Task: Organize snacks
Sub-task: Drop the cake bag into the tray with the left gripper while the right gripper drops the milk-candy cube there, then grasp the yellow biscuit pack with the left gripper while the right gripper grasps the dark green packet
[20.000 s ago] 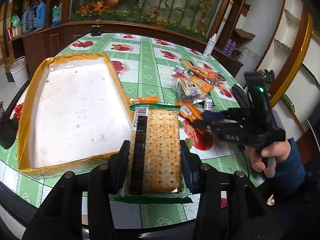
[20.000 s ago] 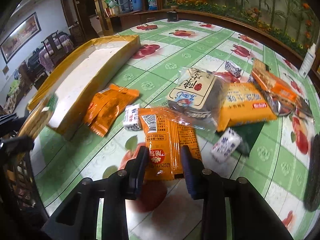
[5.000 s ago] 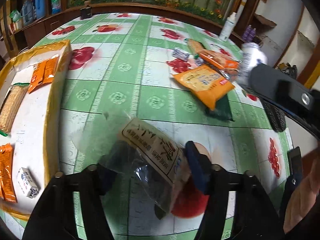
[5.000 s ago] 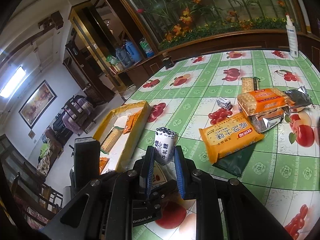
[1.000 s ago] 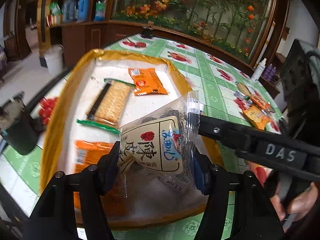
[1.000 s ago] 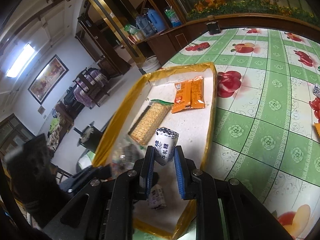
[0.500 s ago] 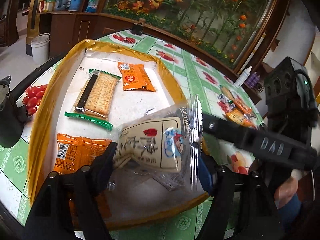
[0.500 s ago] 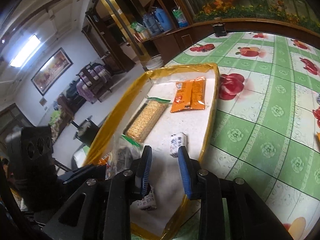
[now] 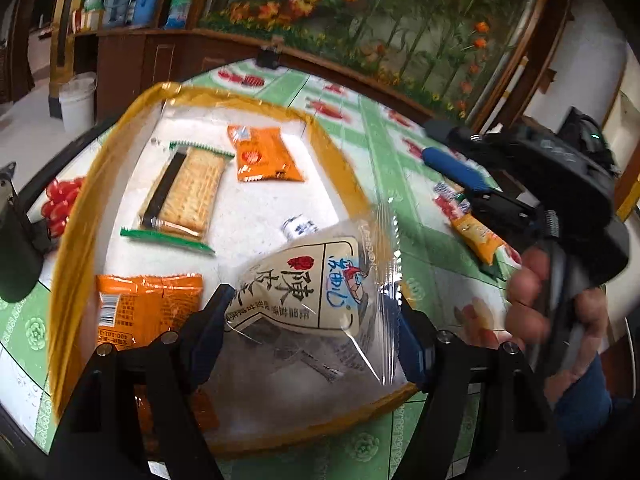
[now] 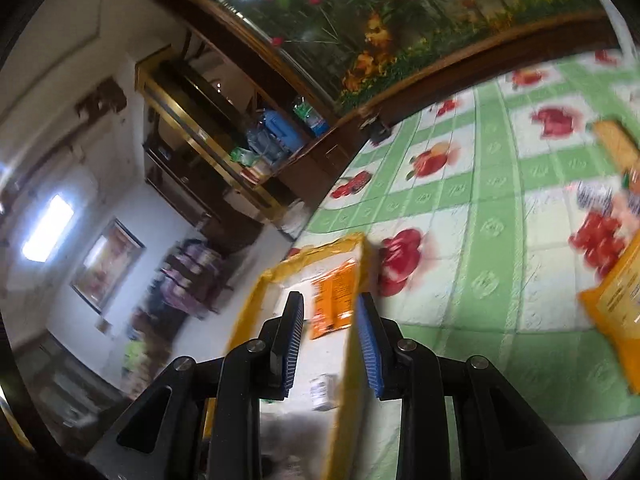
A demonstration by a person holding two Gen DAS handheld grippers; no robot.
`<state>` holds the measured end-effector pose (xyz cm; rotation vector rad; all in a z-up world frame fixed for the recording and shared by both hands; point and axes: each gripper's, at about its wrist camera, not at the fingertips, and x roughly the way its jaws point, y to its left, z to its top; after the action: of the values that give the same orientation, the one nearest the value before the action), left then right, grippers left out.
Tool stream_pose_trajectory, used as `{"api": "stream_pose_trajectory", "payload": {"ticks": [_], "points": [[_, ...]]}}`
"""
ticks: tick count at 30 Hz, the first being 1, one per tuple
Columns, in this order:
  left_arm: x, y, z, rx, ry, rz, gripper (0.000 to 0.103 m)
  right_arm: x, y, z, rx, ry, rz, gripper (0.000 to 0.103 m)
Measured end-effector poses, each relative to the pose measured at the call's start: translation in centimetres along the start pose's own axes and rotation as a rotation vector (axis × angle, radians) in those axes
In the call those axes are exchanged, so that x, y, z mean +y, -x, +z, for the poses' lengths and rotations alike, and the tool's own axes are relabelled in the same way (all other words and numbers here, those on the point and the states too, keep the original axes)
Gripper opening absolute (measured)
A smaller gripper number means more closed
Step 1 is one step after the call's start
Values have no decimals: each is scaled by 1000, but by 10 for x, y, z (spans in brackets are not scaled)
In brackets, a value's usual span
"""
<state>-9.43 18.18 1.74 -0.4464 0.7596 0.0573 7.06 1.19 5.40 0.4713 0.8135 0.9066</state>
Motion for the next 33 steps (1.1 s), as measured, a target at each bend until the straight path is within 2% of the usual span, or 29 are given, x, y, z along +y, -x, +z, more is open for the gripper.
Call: {"api": "stream_pose_trajectory", "payload": {"ticks": [6,10,11,13,15,16,18,20,22,25,26,29,33], "points": [[3,0,-1,-8,32,42,75,-3,5,0,18,-49,57,29],[2,3,-3,-25,30,54,77,-8,18,8,-7,-39,20,29],[4,5,-3,-35,37,49,77,-15,25,14,0,-37,-16,29],[6,10,-3,-59,52,56,77,-18,31,19,4,-30,-32,29],[6,16,-4,-80,59,71,86,-29,46,28,8,-25,-81,30],[7,17,-2,-82,63,63,86,-35,52,31,12,-29,-88,31],[8,14,5,-47,65,56,86,-60,75,39,12,-48,-104,33],[9,12,11,-22,86,50,86,-87,95,45,-5,-73,-193,33],[10,17,15,-30,117,37,86,-110,109,50,-23,-105,-245,33],[3,28,19,-61,106,30,86,-127,114,52,-12,-125,-285,33],[0,31,20,-70,95,31,86,-138,112,53,6,-147,-328,34],[-4,39,23,-93,86,30,86,-149,110,54,15,-170,-360,34],[-9,38,22,-83,84,10,86,-152,106,52,6,-96,-499,34]]}}
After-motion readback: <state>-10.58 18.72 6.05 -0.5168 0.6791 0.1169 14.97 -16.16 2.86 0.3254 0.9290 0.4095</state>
